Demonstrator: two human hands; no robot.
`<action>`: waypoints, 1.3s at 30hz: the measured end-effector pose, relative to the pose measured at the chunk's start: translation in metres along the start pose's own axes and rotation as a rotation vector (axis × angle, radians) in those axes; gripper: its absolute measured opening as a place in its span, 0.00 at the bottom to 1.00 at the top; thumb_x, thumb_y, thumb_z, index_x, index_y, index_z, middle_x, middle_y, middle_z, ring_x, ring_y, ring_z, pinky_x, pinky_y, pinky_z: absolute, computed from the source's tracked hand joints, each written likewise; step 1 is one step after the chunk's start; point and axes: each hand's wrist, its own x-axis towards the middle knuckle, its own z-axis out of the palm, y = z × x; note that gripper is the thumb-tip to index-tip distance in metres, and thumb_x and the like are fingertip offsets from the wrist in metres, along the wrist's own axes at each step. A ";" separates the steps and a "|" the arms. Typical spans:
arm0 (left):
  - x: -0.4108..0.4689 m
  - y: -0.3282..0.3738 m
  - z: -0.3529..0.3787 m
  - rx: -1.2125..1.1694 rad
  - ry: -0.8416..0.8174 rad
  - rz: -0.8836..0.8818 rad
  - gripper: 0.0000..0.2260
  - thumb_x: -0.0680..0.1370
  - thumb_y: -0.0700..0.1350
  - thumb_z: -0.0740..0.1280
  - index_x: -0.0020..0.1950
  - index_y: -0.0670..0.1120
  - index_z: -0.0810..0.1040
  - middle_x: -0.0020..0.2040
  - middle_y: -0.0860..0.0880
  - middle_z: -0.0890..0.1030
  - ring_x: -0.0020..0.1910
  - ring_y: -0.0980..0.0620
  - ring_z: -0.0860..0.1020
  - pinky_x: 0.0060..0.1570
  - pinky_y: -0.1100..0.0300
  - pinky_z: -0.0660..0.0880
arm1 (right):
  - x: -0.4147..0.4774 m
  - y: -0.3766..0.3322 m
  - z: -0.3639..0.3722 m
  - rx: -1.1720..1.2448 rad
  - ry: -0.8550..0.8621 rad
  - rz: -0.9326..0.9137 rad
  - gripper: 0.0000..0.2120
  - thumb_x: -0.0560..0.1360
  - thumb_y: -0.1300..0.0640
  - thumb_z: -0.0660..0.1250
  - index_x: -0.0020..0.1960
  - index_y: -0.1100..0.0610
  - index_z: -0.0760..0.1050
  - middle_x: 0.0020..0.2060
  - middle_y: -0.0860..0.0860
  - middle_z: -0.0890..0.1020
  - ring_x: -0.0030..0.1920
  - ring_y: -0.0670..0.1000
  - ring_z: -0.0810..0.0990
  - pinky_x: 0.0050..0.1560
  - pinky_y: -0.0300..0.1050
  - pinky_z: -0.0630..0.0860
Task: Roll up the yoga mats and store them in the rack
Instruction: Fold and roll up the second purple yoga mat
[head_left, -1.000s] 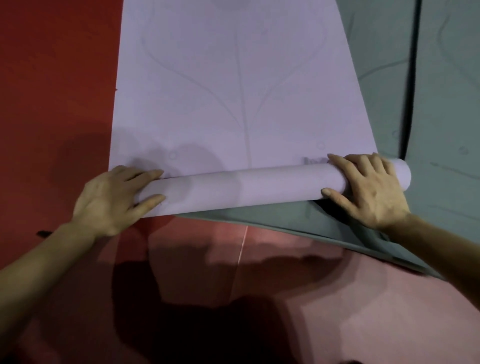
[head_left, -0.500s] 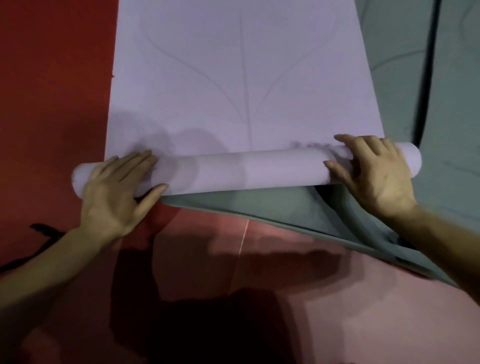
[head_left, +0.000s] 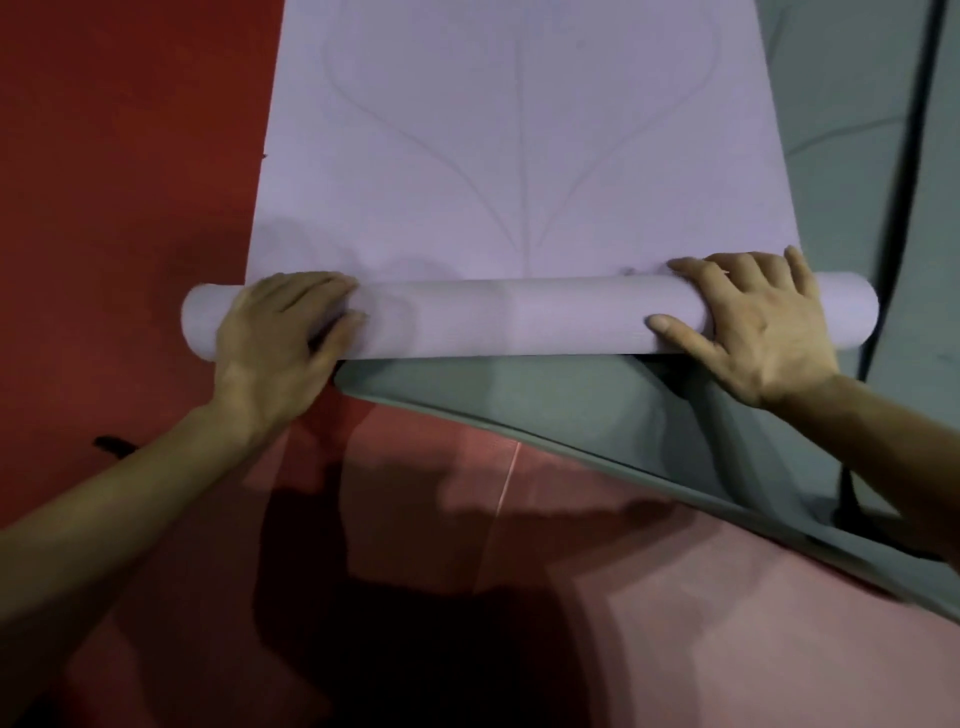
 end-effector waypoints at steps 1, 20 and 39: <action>-0.002 -0.004 0.001 0.026 -0.033 0.045 0.22 0.82 0.57 0.66 0.67 0.42 0.80 0.63 0.44 0.82 0.61 0.43 0.80 0.66 0.49 0.71 | 0.002 0.000 0.001 -0.003 0.018 -0.003 0.36 0.77 0.26 0.51 0.71 0.51 0.72 0.62 0.59 0.78 0.63 0.65 0.74 0.75 0.68 0.59; 0.010 -0.006 -0.019 0.291 -0.313 0.199 0.36 0.75 0.72 0.57 0.64 0.44 0.78 0.47 0.43 0.84 0.40 0.39 0.82 0.37 0.48 0.76 | -0.010 -0.002 -0.027 0.066 -0.116 -0.018 0.40 0.70 0.19 0.52 0.66 0.47 0.74 0.56 0.55 0.82 0.57 0.63 0.77 0.61 0.61 0.72; -0.028 0.002 -0.026 0.083 -0.197 0.144 0.33 0.78 0.65 0.63 0.74 0.44 0.74 0.67 0.45 0.80 0.63 0.42 0.79 0.63 0.45 0.73 | -0.058 -0.012 -0.014 0.046 -0.073 -0.015 0.35 0.78 0.27 0.50 0.77 0.45 0.67 0.68 0.56 0.76 0.70 0.63 0.71 0.76 0.71 0.57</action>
